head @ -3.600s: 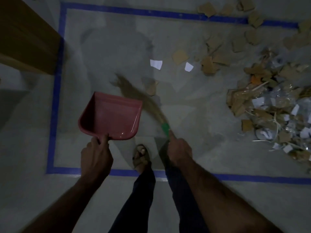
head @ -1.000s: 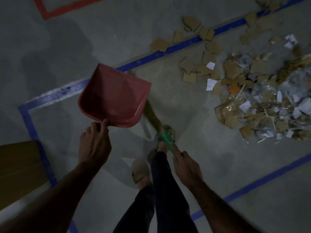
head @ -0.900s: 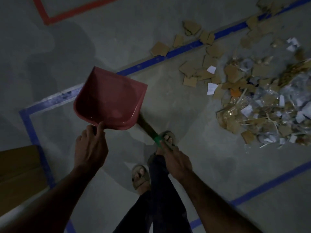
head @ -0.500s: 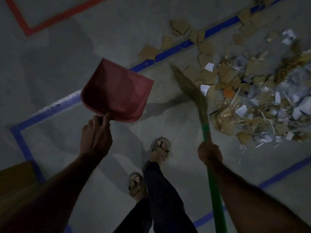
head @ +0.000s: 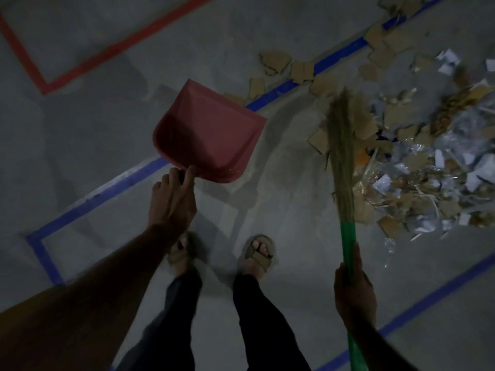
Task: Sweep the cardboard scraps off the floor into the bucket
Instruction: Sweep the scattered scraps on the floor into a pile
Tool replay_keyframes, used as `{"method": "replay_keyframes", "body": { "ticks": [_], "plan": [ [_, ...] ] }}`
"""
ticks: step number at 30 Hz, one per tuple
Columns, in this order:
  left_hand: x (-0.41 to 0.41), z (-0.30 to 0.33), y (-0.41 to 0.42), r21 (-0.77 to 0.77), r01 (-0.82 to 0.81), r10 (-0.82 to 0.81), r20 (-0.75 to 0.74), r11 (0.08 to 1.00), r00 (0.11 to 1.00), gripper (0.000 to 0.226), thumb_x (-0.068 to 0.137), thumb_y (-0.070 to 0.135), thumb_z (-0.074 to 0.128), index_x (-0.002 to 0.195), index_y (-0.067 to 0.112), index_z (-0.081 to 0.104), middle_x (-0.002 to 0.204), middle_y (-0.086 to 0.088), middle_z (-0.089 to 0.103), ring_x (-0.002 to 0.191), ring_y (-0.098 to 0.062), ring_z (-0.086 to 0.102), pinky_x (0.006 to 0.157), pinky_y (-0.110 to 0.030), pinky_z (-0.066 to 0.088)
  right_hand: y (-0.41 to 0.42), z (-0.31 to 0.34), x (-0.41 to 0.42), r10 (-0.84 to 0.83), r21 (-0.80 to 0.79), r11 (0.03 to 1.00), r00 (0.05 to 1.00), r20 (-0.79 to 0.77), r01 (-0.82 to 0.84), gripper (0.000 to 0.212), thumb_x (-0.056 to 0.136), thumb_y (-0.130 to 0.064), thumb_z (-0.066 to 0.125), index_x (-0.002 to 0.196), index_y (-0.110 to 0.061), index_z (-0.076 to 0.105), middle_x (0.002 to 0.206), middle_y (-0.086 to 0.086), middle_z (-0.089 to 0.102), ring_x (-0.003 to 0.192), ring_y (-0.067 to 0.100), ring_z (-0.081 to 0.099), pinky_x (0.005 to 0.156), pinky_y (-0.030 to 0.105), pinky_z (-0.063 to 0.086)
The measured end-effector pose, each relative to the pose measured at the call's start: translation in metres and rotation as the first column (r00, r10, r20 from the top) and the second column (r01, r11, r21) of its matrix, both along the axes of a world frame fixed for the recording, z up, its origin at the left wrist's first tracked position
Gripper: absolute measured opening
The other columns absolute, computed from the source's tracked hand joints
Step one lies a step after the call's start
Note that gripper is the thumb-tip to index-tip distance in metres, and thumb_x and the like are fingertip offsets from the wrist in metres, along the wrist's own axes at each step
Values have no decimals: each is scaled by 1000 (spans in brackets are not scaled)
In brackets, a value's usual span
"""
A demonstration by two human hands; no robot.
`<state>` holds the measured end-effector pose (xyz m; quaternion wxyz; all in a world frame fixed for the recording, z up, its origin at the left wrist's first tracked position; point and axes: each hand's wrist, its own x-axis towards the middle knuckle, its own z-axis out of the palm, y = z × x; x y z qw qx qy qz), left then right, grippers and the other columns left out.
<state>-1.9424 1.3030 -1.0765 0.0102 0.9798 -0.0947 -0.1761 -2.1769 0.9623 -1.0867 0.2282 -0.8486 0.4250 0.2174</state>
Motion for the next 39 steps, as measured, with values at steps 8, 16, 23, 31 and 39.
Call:
{"method": "replay_keyframes", "body": {
  "ticks": [8,16,23,31,39],
  "plan": [
    [23,3,51,5,51,-51,-69,999,996,63,83,37,28,137,12,49,102,-20,55,88,-41,55,70,-48,44,89,-7,44,349,60,933,932,98,-355,79,97,-37,50,149,-59,-6,94,-2,53,68,23,60,58,40,54],
    [79,9,135,37,91,-92,33,995,995,48,85,3,57,133,9,52,92,-19,53,74,-40,54,61,-46,40,207,-17,171,541,109,834,840,26,-541,67,101,-41,42,147,-61,-3,103,1,49,81,28,60,72,43,55],
    [150,8,211,82,175,-178,25,981,984,49,88,17,47,136,10,49,96,-19,52,77,-40,55,64,-49,44,289,-50,296,586,87,810,797,-148,-580,65,103,-26,41,155,-45,7,129,20,48,94,32,63,80,43,55],
    [204,-4,196,61,288,-291,52,956,955,50,86,17,47,135,8,51,98,-19,52,77,-40,55,64,-48,43,223,-54,300,-161,19,984,936,-313,176,50,101,-40,44,141,-11,46,124,16,61,107,31,63,85,38,49],
    [236,-14,126,44,404,-405,10,914,914,55,82,7,64,136,8,52,101,-20,55,78,-40,57,64,-46,45,135,-34,220,-386,-150,918,915,-119,368,43,102,-47,40,127,-14,52,87,9,57,64,21,56,57,31,45]
  ]
}}
